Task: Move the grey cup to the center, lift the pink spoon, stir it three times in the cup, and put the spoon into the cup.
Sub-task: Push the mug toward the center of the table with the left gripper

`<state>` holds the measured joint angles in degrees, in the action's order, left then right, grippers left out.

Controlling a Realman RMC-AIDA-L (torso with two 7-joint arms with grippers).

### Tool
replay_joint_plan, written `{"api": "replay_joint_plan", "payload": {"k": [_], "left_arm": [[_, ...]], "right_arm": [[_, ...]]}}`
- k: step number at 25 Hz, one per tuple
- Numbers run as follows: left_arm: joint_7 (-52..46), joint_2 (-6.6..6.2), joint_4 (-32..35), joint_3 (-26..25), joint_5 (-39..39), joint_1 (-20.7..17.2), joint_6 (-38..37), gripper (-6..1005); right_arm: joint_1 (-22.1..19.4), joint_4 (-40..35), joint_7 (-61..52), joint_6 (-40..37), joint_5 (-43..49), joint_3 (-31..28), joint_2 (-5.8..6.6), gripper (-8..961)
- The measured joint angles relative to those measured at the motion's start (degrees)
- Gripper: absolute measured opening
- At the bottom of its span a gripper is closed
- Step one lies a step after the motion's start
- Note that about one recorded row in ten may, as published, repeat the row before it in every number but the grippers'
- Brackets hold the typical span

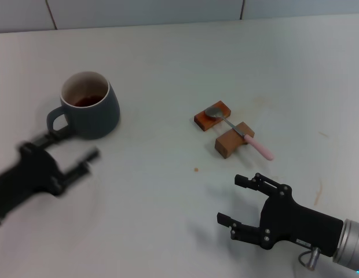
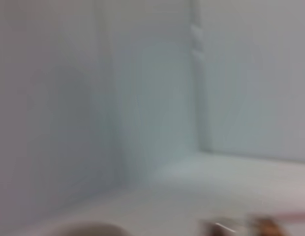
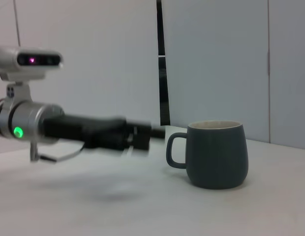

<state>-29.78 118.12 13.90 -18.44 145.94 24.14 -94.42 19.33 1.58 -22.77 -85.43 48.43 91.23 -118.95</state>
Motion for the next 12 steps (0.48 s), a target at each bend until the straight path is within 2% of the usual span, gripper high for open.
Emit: {"api": "replay_joint_plan", "payload": {"k": [3,5,9,11,12], "left_arm": [[4.31,-0.33,2.22,-4.80,-10.14,-0.84,-2.16,768],[6.50,-0.47,2.89,-4.90,-12.43,-0.57,-2.17,686],[19.95,-0.65,4.63,-4.65,-18.51,1.93,0.66,521],[22.82,-0.66,4.74,-4.56,-19.03,2.68,1.77,384],[32.26,-0.50,4.76,-4.32,-19.39,5.61,6.98,315]], "right_arm": [[-0.02,-0.05,0.07,-0.02,0.00,0.00,0.02,829],[-0.06,-0.05,0.19,-0.02,0.00,0.01,0.00,829],[-0.23,-0.09,0.39,-0.22,0.00,0.00,-0.07,829],[-0.24,-0.09,0.38,-0.52,0.00,0.04,-0.07,830],[-0.25,-0.07,0.39,-0.71,0.00,0.10,-0.07,830]]}}
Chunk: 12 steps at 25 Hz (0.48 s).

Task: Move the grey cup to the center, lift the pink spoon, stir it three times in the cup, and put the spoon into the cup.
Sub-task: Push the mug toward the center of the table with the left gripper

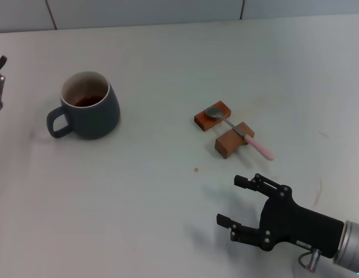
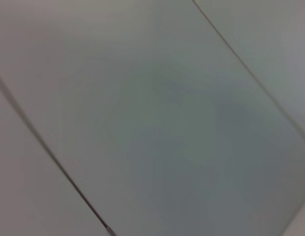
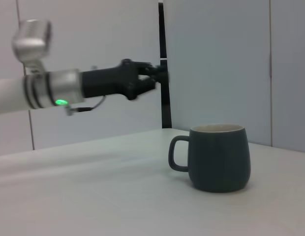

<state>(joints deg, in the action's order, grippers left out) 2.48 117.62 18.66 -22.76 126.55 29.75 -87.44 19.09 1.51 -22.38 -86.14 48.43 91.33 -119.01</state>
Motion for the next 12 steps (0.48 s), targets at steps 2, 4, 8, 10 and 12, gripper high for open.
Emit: {"api": "replay_joint_plan", "payload": {"k": [2,4,8,10,12], "left_arm": [[4.72,0.19,-0.11,0.29,0.10,1.43,3.35,222],[11.86,0.44,-0.95,1.41,0.19,3.71,9.36,129],[21.67,0.43,-3.73,3.65,-0.10,6.95,19.56,39],[24.34,0.35,-4.22,3.84,-0.08,8.26,23.19,10],[26.53,0.28,-4.31,4.31,-0.05,9.18,25.97,-5]], "right_arm": [[-0.06,0.07,0.00,-0.53,0.00,0.05,0.00,830],[-0.21,0.21,0.05,-1.20,0.00,0.06,0.03,830],[-0.53,0.39,0.16,-2.36,0.00,0.07,0.09,830],[-0.64,0.42,0.17,-2.70,0.00,0.07,0.10,830],[-0.68,0.42,0.17,-2.90,0.00,0.07,0.10,830]]}}
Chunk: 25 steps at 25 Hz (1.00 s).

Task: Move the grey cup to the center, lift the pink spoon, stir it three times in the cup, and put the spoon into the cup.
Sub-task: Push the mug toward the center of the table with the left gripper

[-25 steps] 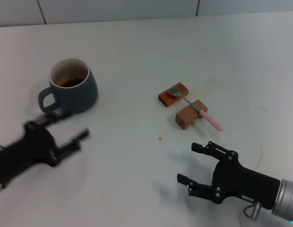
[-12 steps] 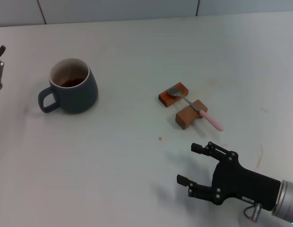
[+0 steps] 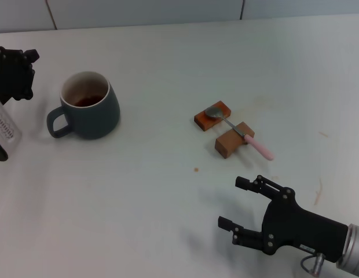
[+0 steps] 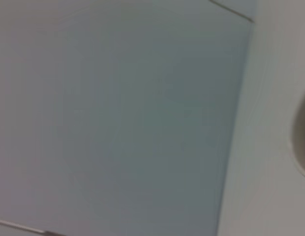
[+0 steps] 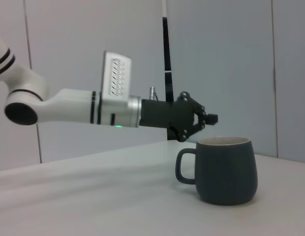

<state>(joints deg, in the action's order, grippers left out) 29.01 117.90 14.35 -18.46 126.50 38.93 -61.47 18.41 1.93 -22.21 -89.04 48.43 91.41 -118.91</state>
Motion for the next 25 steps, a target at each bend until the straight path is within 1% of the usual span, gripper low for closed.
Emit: {"api": "replay_joint_plan", "payload": {"k": [4,7,10,12,20,25], "left_arm": [[4.15,-0.12,-0.03,2.24,-0.13,0.74,4.80,-3],[4.48,-0.24,-0.03,2.62,-0.05,0.76,5.25,-3],[4.50,-0.15,-0.03,4.84,0.07,0.54,5.30,-2],[4.39,0.17,-0.24,7.59,-0.05,0.32,5.87,-2],[4.10,0.44,-2.00,11.71,0.06,-0.05,6.22,-2],[4.21,0.50,-3.58,12.93,0.15,-0.42,5.92,-1]], "right_arm": [[-0.14,0.21,0.06,-0.30,0.00,0.00,0.00,829],[-0.21,0.35,0.08,-0.63,0.00,0.00,0.03,829],[-0.23,0.45,0.09,-0.93,0.00,0.00,0.07,829],[-0.27,0.45,0.13,-1.15,0.00,0.00,0.08,830],[-0.51,0.54,0.22,-2.78,0.00,0.00,0.17,830],[-0.94,0.54,0.24,-4.78,0.00,-0.01,0.52,829]]}}
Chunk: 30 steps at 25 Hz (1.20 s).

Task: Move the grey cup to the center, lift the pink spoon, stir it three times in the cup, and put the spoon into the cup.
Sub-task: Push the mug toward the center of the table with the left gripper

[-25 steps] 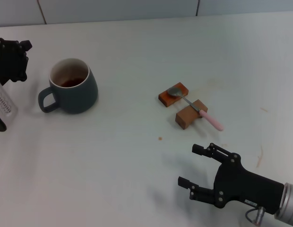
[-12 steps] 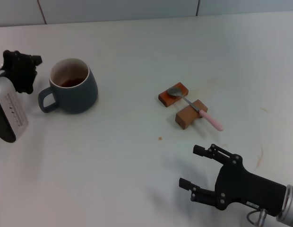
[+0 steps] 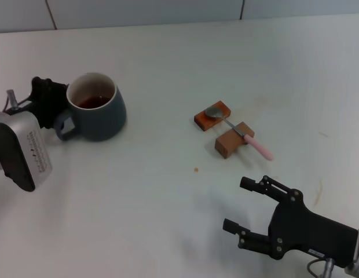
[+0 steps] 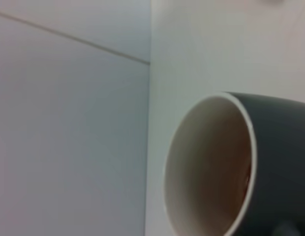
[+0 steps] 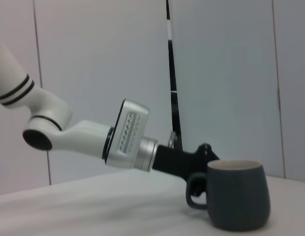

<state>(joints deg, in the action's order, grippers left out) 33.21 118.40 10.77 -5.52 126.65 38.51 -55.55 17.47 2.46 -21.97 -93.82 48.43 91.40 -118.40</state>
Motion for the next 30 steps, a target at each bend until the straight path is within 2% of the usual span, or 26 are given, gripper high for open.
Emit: {"api": "replay_joint_plan", "payload": {"k": [7,25,27,30], "left_arm": [[0.18,0.16,-4.02,2.70,0.04,-0.75,-0.79,-1],[-0.32,0.25,-12.39,4.21,-0.04,-1.55,-3.35,24],[-0.51,0.27,-12.87,2.37,-0.40,-1.74,-3.73,27],[-1.76,0.23,-12.95,-5.30,-0.71,-3.06,-7.64,31]], "right_arm": [[-0.08,0.00,0.01,-1.18,0.00,-0.18,0.23,829],[-0.52,-0.16,0.00,-1.18,-0.10,-0.35,0.01,829],[-0.58,-0.16,0.00,-1.18,-0.13,-0.34,0.01,829],[-0.65,-0.15,0.00,-0.95,-0.35,-0.40,0.00,829]]}}
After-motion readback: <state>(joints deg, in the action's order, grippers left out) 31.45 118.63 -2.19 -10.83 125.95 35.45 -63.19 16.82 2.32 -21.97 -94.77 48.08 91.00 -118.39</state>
